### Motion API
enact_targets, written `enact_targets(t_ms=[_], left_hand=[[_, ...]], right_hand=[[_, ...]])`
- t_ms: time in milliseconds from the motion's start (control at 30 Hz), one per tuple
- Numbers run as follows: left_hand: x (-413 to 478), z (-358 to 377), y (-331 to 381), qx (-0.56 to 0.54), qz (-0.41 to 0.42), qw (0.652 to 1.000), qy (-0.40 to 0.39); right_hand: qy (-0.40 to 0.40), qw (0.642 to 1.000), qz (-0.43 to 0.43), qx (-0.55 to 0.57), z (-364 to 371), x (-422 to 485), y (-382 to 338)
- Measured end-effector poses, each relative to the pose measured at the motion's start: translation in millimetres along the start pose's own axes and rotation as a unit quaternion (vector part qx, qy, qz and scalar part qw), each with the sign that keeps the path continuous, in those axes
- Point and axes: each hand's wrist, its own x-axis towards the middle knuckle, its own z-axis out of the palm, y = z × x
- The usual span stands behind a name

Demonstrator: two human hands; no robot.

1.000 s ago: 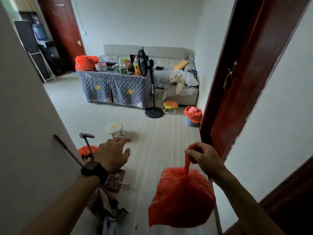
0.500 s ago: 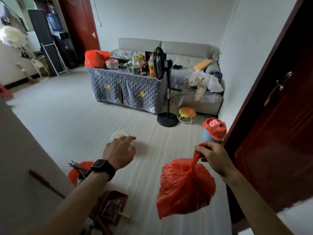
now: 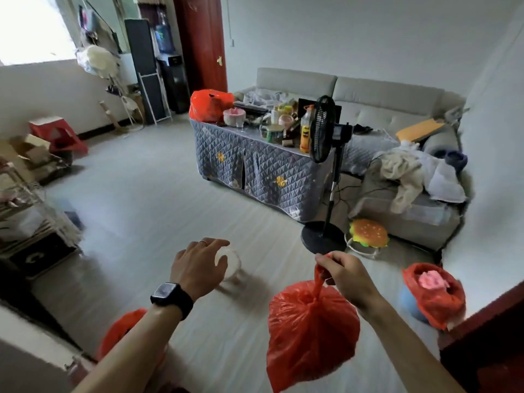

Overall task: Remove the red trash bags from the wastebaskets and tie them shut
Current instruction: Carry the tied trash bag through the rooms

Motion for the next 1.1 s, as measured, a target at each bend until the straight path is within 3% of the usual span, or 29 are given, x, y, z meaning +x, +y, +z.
enact_targets(t_ms=[267, 667, 1100], left_hand=[[158, 0, -26, 0.014, -0.081, 0.996, 0.03], [471, -7, -122, 0.014, -0.164, 0.985, 0.054], [772, -11, -263, 0.048, -0.288, 0.95, 0.108]], right_hand=[[-0.057, 0.998, -0.024, -0.019, 1, 210, -56], [-0.143, 0.986, -0.076, -0.05, 91, 566, -153], [-0.29, 0.945, -0.142, -0.057, 282, 930, -264]])
